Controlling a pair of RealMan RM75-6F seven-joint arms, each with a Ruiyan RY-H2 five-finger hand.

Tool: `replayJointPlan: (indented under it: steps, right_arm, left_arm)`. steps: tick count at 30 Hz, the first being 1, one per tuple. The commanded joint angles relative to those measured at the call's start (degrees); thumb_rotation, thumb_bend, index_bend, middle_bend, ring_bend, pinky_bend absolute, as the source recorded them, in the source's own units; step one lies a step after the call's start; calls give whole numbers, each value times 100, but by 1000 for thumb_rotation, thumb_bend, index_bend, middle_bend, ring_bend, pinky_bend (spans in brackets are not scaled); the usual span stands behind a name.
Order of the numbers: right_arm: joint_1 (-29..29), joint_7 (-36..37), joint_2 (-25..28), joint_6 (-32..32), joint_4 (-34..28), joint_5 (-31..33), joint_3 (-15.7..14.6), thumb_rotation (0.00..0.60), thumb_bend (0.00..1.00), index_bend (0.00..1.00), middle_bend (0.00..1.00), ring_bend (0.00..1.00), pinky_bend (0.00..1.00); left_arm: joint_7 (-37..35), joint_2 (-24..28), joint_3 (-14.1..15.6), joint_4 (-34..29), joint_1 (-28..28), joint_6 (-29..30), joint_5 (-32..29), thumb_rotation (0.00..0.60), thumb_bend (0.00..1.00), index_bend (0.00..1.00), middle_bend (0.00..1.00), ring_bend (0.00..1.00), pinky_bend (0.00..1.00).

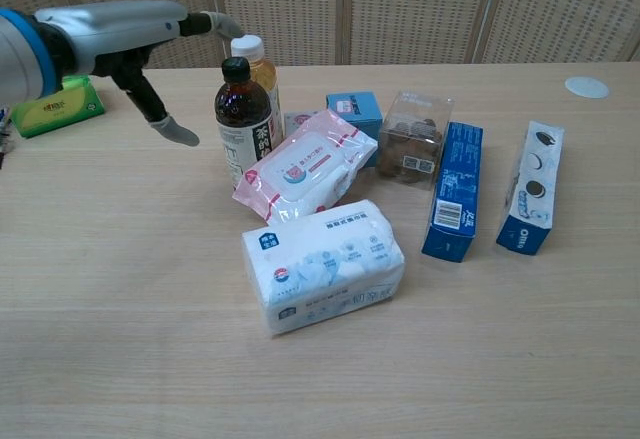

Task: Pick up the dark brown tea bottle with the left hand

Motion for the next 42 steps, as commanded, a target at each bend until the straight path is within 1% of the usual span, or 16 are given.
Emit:
replayJointPlan:
  steps: [1,8,16,17,18,19,20,21,23,25,28,30,33,36,39,42]
  right_arm:
    - [1,31,7,-8,8,14,6,600,0,0,0,0,0]
    - [-8,186,52,-19,25,62,31,600,0,0,0,0,0]
    - [-6,281,73,-42,55,94,45,600,0,0,0,0,0]
    - [-5,286,74,-45,57,96,45,600,0,0,0,0,0]
    - [-4,293,74,-49,57,99,45,600,0,0,0,0,0]
    - [-4,294,75,-49,59,101,47,600,0,0,0,0,0]
    - [-3,293,73,-50,61,103,47,600,0,0,0,0,0]
    - [-2,292,71,-51,59,103,48,600,0,0,0,0,0]
    - [-1,293,70,-54,56,100,44,600,0,0,0,0,0]
    - [-1,287,70,-54,55,100,43,600,0,0,0,0,0]
    - [-2,297,71,-53,56,110,49,600,0,0,0,0,0]
    - [-1,312,73,-59,61,118,51,600,0,0,0,0,0]
    - [6,327,73,-76,68,126,52,600,0,0,0,0,0]
    - [2,355,81,-75,62,124,50,600,0,0,0,0,0]
    - [-9,381,98,-56,53,119,53,600,0,0,0,0,0]
    - [-18,409,110,-45,47,122,55,600,0,0,0,0,0]
  left_arm:
    - [224,-290,-42,222,-250,15,-250,600,0,0,0,0,0]
    - [367,-762,11,613,-519,115,-422,600,0,0,0,0,0]
    - [243,-1087,123,965,-560,383,-164,600,0,0,0,0,9]
    - [222,-1113,129,1005,-555,414,-140,600,0,0,0,0,47]
    - [217,-1142,146,1062,-548,454,-111,600,0,0,0,1,118]
    - [231,-1155,163,1090,-545,462,-124,600,0,8,6,21,215]
    - [266,-1158,181,1107,-545,457,-162,600,0,24,19,54,287]
    - [339,-1164,200,1133,-552,462,-217,600,0,49,43,106,355]
    - [436,-1194,218,1168,-559,484,-308,600,0,111,124,205,428]
    - [494,-1230,233,1201,-568,500,-366,600,0,176,238,299,499]
    - [522,-1301,250,1291,-560,632,-284,600,0,285,428,471,627]
    - [490,-1375,245,1380,-537,784,-155,600,0,397,574,601,729]
    - [515,-1467,252,1496,-511,968,-12,600,0,559,739,747,853]
    - [561,-1528,262,1547,-489,1079,75,600,0,680,850,849,942]
    - [620,-1566,273,1569,-473,1115,96,600,0,736,901,892,983]
    - [635,-1580,270,1566,-460,1137,139,600,0,750,913,903,991]
